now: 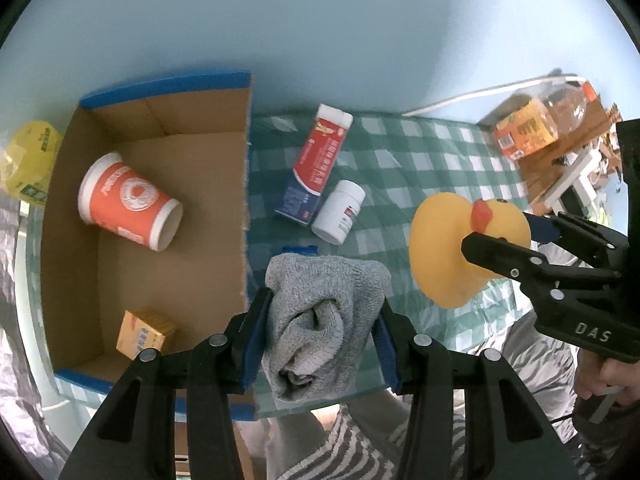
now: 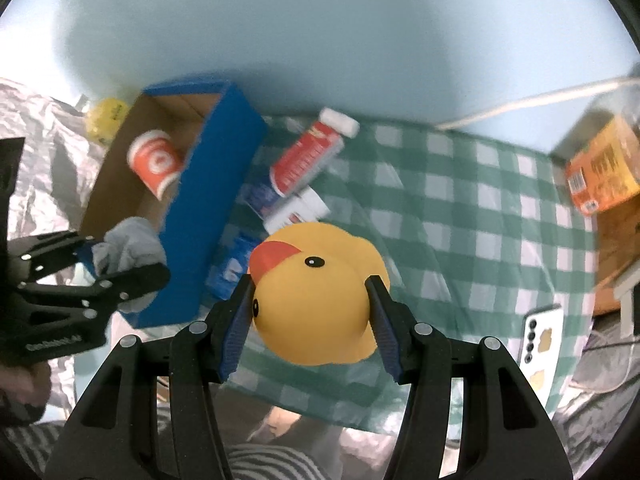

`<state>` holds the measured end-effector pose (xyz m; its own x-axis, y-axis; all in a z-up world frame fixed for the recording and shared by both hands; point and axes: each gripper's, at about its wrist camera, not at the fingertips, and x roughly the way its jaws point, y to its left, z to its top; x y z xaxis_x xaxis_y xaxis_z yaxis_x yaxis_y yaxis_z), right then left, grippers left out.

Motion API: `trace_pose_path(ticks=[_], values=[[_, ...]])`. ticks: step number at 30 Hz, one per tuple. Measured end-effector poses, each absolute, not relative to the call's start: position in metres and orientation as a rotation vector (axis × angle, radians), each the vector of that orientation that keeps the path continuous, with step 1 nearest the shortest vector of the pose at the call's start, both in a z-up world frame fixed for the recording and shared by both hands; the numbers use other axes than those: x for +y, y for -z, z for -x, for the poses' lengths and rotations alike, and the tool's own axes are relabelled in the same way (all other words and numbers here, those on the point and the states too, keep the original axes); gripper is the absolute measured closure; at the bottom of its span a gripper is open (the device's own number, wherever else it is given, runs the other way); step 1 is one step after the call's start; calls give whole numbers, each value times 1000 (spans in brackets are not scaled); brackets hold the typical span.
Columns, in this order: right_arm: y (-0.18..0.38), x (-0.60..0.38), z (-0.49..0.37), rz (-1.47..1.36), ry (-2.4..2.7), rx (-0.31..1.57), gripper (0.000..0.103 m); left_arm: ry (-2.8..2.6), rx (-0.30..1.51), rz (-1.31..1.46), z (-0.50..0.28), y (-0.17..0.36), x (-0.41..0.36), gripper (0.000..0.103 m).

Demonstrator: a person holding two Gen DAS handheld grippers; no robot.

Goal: Organize objects
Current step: 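Lift and carry the duck and sock over the cardboard box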

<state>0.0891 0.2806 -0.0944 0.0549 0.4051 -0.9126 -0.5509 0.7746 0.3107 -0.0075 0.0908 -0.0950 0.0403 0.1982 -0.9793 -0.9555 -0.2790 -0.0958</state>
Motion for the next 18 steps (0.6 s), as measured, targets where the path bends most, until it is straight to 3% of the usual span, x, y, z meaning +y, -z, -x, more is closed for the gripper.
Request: trace_pose_path(ticks=[18], values=[[48,385,-83,155,-899,1256,47,-1639,720,1410,78,81,46,54]])
